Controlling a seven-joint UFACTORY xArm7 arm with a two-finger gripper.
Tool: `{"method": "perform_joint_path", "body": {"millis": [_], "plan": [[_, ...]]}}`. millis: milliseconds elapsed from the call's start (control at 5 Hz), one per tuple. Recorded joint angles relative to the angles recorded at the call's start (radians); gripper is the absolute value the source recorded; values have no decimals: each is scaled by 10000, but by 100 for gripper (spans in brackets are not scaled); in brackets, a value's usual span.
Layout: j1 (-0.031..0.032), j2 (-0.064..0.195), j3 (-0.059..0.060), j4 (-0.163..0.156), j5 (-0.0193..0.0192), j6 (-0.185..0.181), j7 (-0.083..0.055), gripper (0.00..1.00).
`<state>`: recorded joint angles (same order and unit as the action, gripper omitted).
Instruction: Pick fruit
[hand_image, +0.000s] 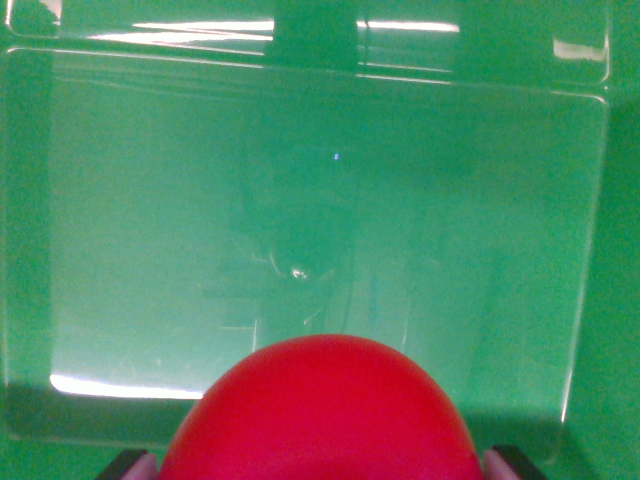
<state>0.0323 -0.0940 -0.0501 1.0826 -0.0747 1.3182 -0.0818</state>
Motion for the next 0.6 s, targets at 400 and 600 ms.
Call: {"method": "perform_joint_path", "body": {"millis": [400, 600], "plan": [[4, -134, 7, 331, 8, 464, -23, 100], [7, -262, 13, 647, 15, 908, -45, 100]]}}
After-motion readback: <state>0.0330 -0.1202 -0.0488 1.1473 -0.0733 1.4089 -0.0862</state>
